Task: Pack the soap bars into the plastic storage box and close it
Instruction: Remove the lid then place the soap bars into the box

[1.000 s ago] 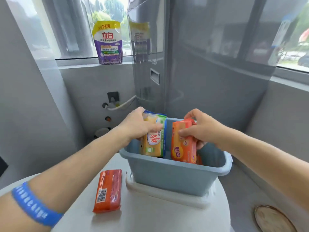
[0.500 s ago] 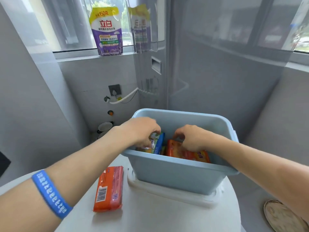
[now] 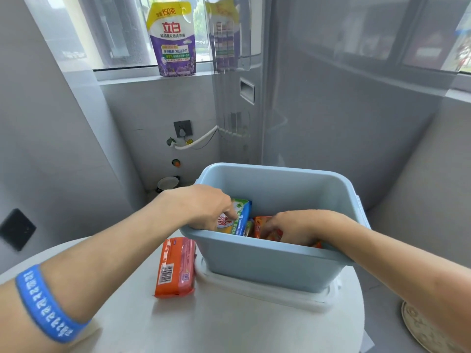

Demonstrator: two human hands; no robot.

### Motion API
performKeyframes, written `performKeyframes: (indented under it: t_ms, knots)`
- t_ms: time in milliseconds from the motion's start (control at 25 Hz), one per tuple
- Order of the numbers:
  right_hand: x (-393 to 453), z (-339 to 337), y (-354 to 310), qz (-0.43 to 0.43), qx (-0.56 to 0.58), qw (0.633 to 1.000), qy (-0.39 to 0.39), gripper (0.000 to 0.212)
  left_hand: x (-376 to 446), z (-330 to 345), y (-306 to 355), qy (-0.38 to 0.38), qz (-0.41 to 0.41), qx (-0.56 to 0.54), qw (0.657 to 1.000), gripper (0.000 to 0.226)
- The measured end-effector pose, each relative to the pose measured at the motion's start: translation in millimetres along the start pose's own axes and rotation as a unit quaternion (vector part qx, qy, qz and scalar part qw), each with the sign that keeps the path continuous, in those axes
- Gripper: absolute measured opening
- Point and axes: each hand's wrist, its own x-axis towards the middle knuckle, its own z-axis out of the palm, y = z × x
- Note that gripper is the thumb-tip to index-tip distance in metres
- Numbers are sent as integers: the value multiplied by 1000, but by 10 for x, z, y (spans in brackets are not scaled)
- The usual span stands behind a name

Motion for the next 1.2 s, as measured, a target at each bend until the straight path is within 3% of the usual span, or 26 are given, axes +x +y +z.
performKeyframes:
  t_ms: [80,160,280,360,440,560,760,880,960,1040,1120,1200]
  knots:
    - [-49,-21,-24,9,6,1000,21,52,-65,4,43,46,3,-19,999,55]
    - [-148,-107,-15,11,45,991,123,51,-182,-20,64,175,32,-112,978,44]
    - [-360,-241,-300,1,152,924,351,33,-670,224,-63,397,-21,-258,880,33]
    - [-500,-200,-749,-48,196,853,482,20,-1089,546,-224,429,-122,-316,837,34]
    - [-577,-24,-1383,-118,208,812,532,13,-1495,1002,-390,360,-242,-334,837,36]
    - [-365,412,-2086,-134,170,848,484,9,-1877,1677,-468,267,-355,-283,850,42]
    - [388,1053,-2374,2,12,931,365,32,-2303,2266,-634,366,-380,-273,804,32]
    - [557,1194,-2372,74,-15,952,297,51,-2362,2305,-678,300,-338,-297,841,45]
    - [616,1211,-2379,71,5,940,333,43,-2371,2264,-677,228,-335,-310,860,63]
    - [645,1174,-2370,65,59,923,375,32,-2400,2148,-597,204,-318,-281,882,78]
    - [633,1178,-2342,67,101,923,366,37,-2425,1990,-419,223,-226,-278,907,79]
    - [577,1225,-2338,69,105,943,308,57,-2435,1824,-186,142,-123,-314,931,79]
